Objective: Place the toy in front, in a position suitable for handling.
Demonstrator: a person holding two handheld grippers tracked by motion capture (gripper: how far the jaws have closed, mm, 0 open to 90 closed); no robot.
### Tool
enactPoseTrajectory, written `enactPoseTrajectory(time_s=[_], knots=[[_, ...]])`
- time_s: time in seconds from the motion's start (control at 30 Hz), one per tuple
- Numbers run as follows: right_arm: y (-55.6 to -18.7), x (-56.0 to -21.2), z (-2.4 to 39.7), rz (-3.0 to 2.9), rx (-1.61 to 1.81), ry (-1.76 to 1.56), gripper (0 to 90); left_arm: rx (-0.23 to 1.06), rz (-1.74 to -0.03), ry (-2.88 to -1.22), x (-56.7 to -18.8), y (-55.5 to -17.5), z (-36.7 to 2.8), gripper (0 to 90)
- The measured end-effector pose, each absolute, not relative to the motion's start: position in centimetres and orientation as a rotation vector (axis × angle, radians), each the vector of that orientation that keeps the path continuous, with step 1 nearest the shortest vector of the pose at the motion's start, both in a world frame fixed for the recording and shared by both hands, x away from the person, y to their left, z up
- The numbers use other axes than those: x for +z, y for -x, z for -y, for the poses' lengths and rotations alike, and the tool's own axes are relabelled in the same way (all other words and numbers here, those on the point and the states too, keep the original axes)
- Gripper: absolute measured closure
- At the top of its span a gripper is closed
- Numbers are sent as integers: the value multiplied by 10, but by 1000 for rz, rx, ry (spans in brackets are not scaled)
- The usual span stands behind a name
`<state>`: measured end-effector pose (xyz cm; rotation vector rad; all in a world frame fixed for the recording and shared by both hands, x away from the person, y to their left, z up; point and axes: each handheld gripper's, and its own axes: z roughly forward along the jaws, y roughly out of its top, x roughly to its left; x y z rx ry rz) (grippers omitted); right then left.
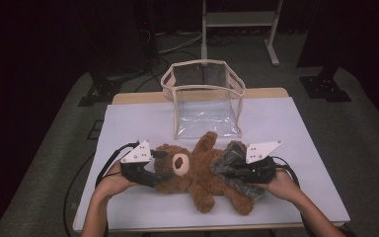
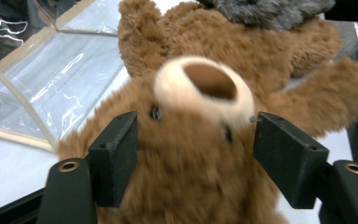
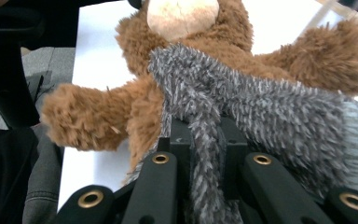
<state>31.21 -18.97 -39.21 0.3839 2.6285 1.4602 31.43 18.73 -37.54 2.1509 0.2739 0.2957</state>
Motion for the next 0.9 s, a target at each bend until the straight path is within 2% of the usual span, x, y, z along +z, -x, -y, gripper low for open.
enactPoseTrajectory(time_s=[0.27,0.53,0.7,0.9], knots=[[-314,-388,205,-2608,1432,-450,790,271,-310,-2171,-390,-320,-179,358],[-304,-367,187,-2575,1453,-369,789,236,-294,-2160,-393,-318,-168,382],[-300,-376,174,-2600,1408,-319,789,234,-281,-2161,-393,-317,-162,383],[-303,-381,198,-2578,1394,-393,790,211,-259,-2160,-396,-316,-148,393]])
